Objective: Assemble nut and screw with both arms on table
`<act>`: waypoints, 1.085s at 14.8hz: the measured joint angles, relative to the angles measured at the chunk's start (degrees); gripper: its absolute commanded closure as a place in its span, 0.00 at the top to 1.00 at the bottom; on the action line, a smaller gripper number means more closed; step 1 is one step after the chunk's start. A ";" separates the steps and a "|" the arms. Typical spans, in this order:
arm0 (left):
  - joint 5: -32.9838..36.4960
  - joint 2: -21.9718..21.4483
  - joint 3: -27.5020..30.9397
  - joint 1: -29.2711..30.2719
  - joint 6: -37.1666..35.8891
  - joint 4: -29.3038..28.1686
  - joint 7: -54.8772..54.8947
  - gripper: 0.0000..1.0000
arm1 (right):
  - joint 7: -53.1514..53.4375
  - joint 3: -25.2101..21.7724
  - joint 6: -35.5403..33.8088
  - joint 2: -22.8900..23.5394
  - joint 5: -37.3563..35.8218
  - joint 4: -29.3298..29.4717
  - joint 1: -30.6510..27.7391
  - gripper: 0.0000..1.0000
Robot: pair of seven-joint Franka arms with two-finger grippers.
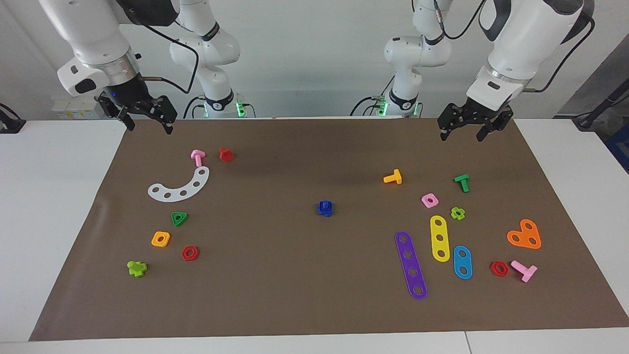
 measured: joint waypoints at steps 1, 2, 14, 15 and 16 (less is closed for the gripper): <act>0.00 -0.09 0.16 0.06 0.05 -0.32 -0.03 1.00 | 0.00 0.00 0.00 0.00 0.00 0.00 0.00 1.00; 0.00 -0.06 0.29 0.32 0.11 -0.58 -0.04 1.00 | 0.00 0.00 0.00 0.00 0.00 0.00 0.00 1.00; 1.05 -0.06 0.34 4.96 3.03 -2.37 8.62 1.00 | 0.00 0.00 0.00 0.00 0.00 0.00 0.00 1.00; 1.07 -0.06 0.36 5.03 3.04 -2.39 8.62 1.00 | 0.00 0.00 0.00 0.00 0.00 0.00 0.00 1.00; 1.08 -0.07 0.41 5.18 3.12 -2.39 8.62 1.00 | 0.00 0.00 0.00 0.00 0.00 0.00 0.00 1.00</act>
